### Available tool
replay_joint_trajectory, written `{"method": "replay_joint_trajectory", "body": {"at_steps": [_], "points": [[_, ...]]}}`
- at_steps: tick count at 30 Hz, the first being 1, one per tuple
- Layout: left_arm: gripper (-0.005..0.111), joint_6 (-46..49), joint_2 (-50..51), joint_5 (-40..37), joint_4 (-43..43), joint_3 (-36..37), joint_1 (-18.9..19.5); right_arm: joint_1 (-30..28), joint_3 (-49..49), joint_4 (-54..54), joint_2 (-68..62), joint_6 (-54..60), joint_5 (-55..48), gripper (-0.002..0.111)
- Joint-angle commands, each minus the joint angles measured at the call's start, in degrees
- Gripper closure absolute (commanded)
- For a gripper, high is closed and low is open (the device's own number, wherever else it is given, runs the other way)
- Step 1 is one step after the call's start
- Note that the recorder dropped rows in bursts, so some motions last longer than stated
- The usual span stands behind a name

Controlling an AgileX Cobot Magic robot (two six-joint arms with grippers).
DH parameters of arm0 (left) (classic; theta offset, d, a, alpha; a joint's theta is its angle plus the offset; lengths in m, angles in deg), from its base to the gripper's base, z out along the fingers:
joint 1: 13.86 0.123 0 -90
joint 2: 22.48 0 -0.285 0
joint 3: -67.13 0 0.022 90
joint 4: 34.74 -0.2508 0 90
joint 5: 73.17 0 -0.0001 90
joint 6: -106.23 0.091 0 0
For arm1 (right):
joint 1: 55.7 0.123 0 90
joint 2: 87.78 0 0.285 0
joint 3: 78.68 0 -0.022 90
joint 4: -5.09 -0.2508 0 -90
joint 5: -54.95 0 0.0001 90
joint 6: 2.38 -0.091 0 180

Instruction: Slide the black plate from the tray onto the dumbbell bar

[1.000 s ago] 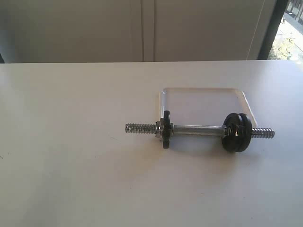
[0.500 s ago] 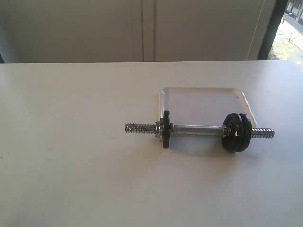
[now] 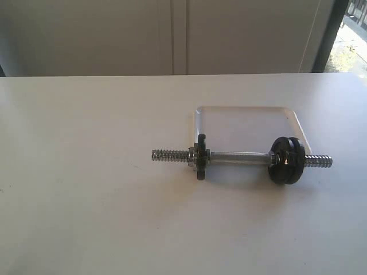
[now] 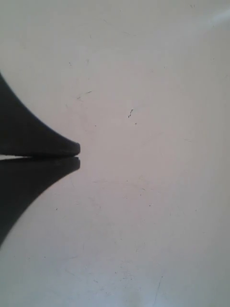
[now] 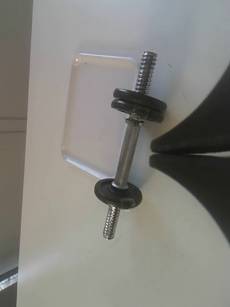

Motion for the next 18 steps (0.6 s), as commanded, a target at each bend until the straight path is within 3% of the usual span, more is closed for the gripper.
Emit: {"method": "replay_joint_trajectory", "body": {"at_steps": [1,18], "points": [[0.107,-0.1,-0.3,1.1,0.4,0.1,-0.5,-0.1,-0.4,0.3,0.3,-0.1,0.6,0.107],[0.107,-0.1,-0.3,2.3,0.4,0.1,-0.5,-0.1,-0.4,0.0,0.3,-0.1,0.6,0.107]]}}
